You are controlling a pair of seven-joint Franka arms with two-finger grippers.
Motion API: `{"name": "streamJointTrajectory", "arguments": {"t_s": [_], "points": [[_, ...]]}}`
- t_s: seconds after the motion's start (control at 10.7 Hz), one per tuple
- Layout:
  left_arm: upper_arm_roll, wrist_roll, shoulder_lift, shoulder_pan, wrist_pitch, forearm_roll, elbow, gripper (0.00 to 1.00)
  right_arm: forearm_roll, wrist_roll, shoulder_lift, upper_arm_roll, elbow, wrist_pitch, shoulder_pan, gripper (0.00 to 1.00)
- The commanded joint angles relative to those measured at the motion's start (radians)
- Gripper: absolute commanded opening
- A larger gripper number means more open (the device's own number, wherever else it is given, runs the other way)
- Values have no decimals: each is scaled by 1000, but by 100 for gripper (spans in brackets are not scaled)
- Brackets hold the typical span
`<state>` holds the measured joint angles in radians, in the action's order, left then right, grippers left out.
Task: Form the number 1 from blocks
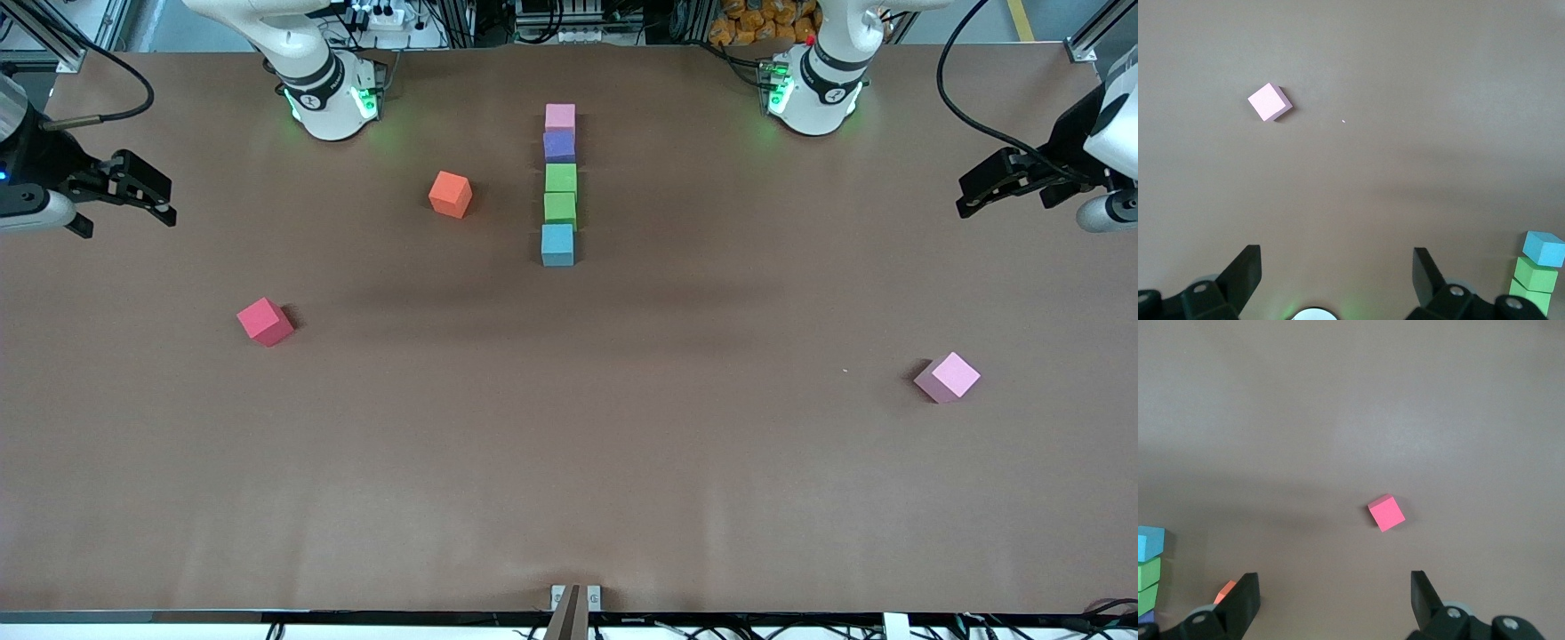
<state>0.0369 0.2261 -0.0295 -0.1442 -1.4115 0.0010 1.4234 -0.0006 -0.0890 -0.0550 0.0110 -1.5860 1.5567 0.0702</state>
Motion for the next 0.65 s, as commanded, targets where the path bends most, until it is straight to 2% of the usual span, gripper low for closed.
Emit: {"name": "streamJointTrajectory", "arguments": {"t_s": [0.0, 0.56], "points": [[1, -18, 5, 6, 16, -15, -11, 100, 21, -8, 7, -13, 31, -39, -26, 100], [3, -13, 6, 9, 17, -9, -11, 100, 21, -6, 7, -14, 26, -47, -26, 100]]}}
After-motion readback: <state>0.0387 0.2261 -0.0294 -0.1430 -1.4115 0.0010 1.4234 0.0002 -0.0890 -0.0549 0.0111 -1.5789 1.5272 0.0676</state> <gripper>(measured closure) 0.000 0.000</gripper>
